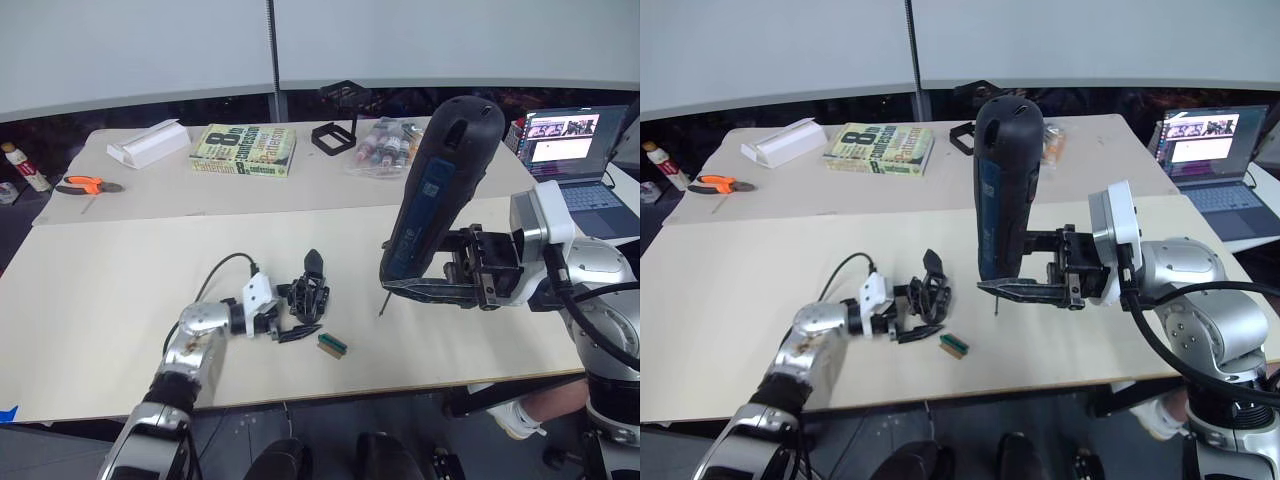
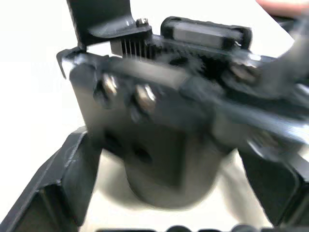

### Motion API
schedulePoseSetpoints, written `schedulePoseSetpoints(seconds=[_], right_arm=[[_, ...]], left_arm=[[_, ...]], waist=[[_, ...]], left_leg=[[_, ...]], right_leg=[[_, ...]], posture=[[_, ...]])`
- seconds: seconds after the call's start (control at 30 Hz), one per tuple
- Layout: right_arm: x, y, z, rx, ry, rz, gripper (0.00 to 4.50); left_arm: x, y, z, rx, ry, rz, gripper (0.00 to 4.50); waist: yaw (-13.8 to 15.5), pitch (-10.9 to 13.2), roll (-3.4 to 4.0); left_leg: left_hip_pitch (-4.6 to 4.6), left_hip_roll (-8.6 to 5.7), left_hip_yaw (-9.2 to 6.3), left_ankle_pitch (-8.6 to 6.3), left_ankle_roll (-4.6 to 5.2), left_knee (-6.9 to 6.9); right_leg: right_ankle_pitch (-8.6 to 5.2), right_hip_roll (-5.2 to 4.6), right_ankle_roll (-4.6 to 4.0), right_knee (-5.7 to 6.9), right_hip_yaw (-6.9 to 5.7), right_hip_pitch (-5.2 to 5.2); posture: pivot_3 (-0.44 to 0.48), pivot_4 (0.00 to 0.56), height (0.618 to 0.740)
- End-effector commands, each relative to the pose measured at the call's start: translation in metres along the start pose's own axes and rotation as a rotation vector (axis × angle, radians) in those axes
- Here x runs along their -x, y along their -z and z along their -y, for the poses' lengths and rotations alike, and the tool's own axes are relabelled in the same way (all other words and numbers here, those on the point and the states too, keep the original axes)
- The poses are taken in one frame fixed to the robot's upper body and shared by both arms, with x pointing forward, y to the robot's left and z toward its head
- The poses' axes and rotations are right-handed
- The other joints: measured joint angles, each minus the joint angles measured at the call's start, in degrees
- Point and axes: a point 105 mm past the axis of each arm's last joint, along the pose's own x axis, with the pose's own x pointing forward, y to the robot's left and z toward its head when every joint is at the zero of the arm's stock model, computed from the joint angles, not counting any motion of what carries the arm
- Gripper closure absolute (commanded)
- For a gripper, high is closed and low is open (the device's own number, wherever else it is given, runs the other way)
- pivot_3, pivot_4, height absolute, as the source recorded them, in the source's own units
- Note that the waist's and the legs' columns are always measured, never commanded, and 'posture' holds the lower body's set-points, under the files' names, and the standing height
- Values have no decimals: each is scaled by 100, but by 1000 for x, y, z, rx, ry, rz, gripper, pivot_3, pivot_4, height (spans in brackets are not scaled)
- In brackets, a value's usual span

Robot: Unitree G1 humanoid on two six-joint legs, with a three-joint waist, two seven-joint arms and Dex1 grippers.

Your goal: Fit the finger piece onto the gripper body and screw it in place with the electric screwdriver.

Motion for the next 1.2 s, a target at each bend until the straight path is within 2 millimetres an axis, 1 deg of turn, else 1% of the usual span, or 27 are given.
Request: schedulePoseSetpoints(seconds=[0.03,0.13,0.3,0.43,0.5,0.67,0.8,0.83,0.9,0.97,1.0,1.2], right_arm=[[1,-13,-3,43,-21,28,2566],[0,-13,-3,39,-27,34,2566],[-3,-14,-4,37,-43,46,2566],[-6,-15,-4,39,-59,49,2566],[-6,-16,-4,41,-61,49,2566],[-7,-18,-3,46,-60,50,2566],[-7,-19,-4,49,-61,50,2566],[-8,-21,-4,51,-62,51,2566],[-9,-24,-4,55,-67,55,2566],[-13,-30,-3,54,-77,71,2566],[-16,-34,-2,48,-80,88,2566],[-39,-53,5,30,-129,145,2566]], left_arm=[[6,-14,3,-51,-50,40,48],[4,-18,5,-41,-103,72,48],[-4,-15,10,-26,-103,72,48],[-19,-10,5,-5,-123,66,48],[-23,-8,3,11,-132,60,48],[-28,-8,4,20,-126,58,48],[-28,-7,5,32,-123,53,48],[-26,-6,5,36,-121,50,279],[-25,-5,4,40,-124,45,908],[-24,-5,3,43,-127,45,1802],[-24,-5,2,45,-128,46,2036],[-31,-9,4,47,-103,63,2025]], waist=[[23,0,0],[87,0,0],[109,0,0],[112,0,0],[113,0,0],[108,0,0],[115,0,0],[114,0,0],[109,0,0],[105,0,0],[102,0,0],[103,0,0]], left_leg=[[0,0,0,0,0,1],[1,-2,-1,-1,2,6],[1,-4,1,-3,5,10],[1,-3,1,-2,3,9],[1,-3,1,-1,3,11],[1,-3,1,-1,3,10],[1,-3,1,-2,3,11],[1,-3,0,-2,3,11],[1,-3,1,-2,3,10],[1,-3,1,-2,3,11],[1,-3,1,-1,3,10],[1,-3,-1,-1,3,10]], right_leg=[[0,0,0,1,0,1],[0,-3,0,-4,-2,9],[0,-4,1,-5,-1,10],[0,-2,1,-3,-2,10],[1,-3,1,-2,-3,10],[1,-2,1,-3,-3,9],[1,-3,1,-3,-2,12],[1,-3,1,-3,-2,11],[1,-3,1,-3,-2,11],[1,-3,1,-2,-2,10],[1,-3,1,-1,-2,9],[1,-3,1,-2,-3,10]], posture=[[0,150,740],[0,150,740],[0,150,740],[0,150,740],[0,150,740],[0,150,740],[0,150,740],[0,150,740],[0,150,740],[0,150,740],[0,150,740],[0,150,740]])
